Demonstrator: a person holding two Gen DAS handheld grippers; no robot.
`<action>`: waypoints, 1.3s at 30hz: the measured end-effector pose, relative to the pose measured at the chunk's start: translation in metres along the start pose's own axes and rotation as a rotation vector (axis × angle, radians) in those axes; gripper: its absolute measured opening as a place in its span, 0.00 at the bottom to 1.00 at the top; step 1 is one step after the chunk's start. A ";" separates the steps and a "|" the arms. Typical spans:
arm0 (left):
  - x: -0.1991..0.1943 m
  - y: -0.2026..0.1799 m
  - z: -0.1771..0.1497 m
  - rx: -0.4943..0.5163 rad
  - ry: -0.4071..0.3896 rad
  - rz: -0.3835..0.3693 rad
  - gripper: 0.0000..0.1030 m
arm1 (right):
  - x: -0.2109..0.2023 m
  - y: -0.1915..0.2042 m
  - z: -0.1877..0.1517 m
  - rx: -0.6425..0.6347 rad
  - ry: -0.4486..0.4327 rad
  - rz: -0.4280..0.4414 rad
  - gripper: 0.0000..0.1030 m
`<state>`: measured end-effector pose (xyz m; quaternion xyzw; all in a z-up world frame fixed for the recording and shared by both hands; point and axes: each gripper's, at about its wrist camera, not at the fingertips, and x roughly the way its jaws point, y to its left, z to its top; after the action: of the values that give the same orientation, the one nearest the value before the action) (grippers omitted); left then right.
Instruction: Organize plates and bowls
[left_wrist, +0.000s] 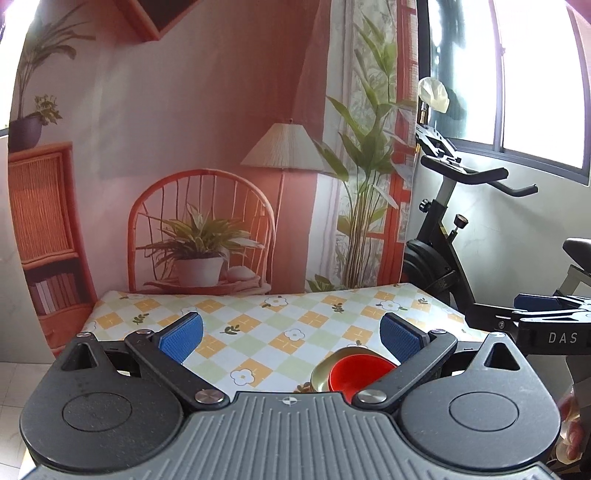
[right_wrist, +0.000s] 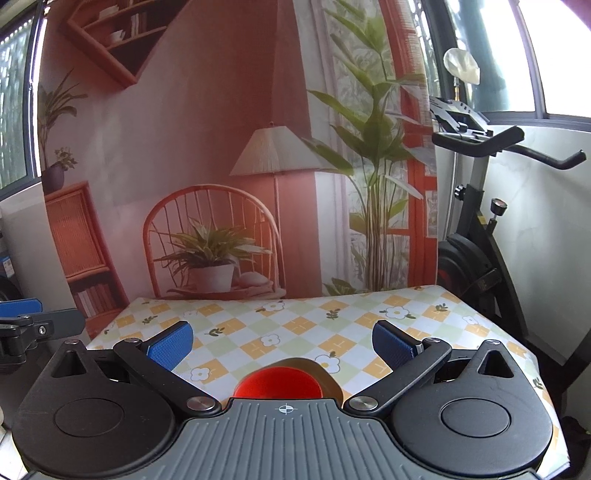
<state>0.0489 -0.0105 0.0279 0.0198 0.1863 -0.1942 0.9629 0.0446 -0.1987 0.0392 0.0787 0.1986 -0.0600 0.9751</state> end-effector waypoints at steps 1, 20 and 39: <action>-0.004 0.000 0.001 0.002 -0.007 0.004 1.00 | -0.004 0.002 -0.001 -0.001 -0.003 0.005 1.00; -0.035 -0.007 -0.006 0.009 -0.025 0.092 0.99 | -0.033 0.011 -0.007 -0.024 -0.054 -0.008 1.00; -0.033 -0.006 -0.005 -0.002 -0.011 0.111 0.99 | -0.034 0.010 -0.007 -0.026 -0.053 -0.009 1.00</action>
<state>0.0171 -0.0036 0.0358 0.0279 0.1797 -0.1402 0.9733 0.0122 -0.1843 0.0481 0.0637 0.1738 -0.0639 0.9806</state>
